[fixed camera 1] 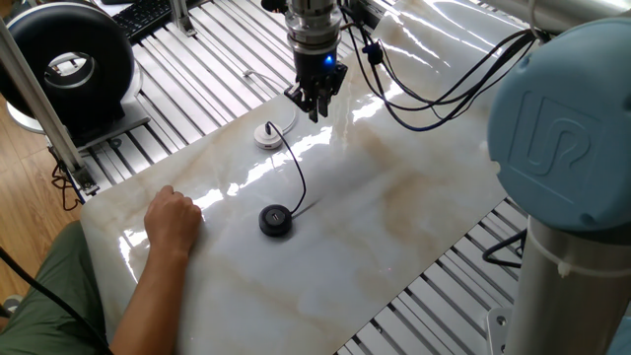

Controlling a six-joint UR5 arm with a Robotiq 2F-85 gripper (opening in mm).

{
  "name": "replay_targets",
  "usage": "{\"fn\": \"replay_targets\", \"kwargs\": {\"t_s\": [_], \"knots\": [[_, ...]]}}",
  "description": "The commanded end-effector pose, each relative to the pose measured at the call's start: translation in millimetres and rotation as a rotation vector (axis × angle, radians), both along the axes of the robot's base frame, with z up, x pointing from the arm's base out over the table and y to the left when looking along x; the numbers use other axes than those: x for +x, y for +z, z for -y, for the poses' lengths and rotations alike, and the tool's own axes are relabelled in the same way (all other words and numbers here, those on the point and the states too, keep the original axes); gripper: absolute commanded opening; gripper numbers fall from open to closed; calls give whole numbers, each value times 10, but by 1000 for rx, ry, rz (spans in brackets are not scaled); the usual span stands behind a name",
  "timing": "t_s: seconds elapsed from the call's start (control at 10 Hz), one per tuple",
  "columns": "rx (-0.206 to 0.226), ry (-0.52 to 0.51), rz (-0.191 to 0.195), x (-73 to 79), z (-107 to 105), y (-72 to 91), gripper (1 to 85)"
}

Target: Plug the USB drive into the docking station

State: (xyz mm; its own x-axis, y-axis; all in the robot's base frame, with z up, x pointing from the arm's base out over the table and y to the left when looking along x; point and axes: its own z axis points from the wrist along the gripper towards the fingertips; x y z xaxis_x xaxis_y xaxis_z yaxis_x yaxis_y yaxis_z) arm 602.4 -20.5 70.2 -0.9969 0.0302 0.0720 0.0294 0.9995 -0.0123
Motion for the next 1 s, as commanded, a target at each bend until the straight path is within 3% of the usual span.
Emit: {"fn": "replay_targets", "kwargs": {"t_s": [0.0, 0.9], "knots": [[29, -7, 2, 8, -74, 12, 293], [-4, 48, -7, -31, 66, -26, 233]]}}
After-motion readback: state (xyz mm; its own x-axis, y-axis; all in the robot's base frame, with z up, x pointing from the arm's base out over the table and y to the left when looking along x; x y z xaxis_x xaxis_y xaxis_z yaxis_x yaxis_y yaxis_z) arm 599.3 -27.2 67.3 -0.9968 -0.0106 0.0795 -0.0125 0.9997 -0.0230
